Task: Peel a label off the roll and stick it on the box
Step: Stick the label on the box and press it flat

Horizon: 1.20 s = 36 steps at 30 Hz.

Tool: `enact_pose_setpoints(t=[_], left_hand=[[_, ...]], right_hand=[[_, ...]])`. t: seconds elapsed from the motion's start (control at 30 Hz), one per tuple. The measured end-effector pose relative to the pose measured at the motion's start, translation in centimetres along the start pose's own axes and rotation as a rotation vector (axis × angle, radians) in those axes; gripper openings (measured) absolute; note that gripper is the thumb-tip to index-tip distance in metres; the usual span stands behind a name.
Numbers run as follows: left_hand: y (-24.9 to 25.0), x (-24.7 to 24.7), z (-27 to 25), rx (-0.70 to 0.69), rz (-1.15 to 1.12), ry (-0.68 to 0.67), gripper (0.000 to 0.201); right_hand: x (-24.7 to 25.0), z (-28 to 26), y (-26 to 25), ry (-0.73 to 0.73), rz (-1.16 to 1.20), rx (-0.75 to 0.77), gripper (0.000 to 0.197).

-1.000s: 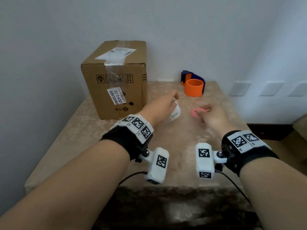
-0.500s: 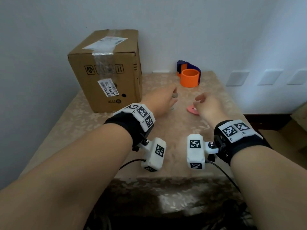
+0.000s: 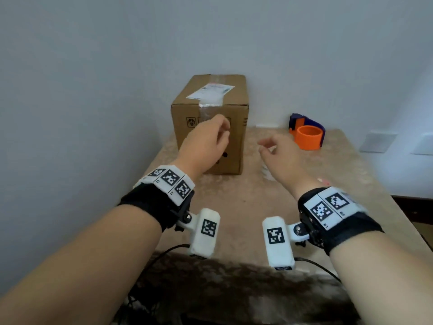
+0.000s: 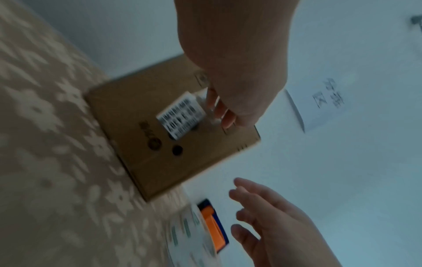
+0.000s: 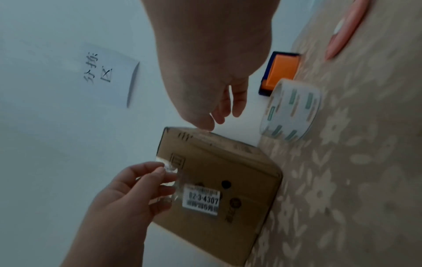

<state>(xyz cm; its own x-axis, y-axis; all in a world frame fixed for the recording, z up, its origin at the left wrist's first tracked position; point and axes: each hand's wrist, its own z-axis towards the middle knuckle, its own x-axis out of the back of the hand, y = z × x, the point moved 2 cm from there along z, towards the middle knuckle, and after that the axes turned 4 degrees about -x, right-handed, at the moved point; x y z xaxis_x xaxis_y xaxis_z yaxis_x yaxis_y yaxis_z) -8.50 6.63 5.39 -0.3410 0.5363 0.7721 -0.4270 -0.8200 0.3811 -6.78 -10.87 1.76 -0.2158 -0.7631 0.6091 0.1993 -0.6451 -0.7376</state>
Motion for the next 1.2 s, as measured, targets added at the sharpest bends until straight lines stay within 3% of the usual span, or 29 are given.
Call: enact_pose_setpoints(t=[0.13,0.27,0.47,0.63,0.77,0.97,1.2], left_hand=[[-3.8,1.3,-1.3,0.164,-0.117,0.225,0.013],[-5.7,1.4,-1.2,0.233,-0.171,0.384,0.025],[-6.1,0.0,-0.3,0.405,-0.419,0.372,0.02],[-6.2,-0.7,-0.3,0.514,-0.591,0.368,0.018],[-5.7,-1.4,0.0,0.571,-0.688,0.35,0.008],[-4.9,-2.0,0.1,0.6,-0.746,0.359,0.021],[-5.2,-1.5,-0.3,0.549,-0.707,0.253,0.018]], right_hand=[[-1.0,-0.5,-2.3,0.025,-0.054,0.144,0.034],[-1.8,-0.7,-3.9,0.059,-0.137,0.269,0.048],[-2.6,1.4,-6.8,0.115,-0.466,0.443,0.065],[-3.0,4.4,-8.0,-0.066,-0.617,0.482,0.069],[-3.3,4.6,-7.6,-0.061,-0.625,0.496,0.069],[-3.8,4.5,-7.4,-0.021,-0.57,0.486,0.065],[-3.8,5.7,-8.1,0.044,-0.512,0.477,0.038]])
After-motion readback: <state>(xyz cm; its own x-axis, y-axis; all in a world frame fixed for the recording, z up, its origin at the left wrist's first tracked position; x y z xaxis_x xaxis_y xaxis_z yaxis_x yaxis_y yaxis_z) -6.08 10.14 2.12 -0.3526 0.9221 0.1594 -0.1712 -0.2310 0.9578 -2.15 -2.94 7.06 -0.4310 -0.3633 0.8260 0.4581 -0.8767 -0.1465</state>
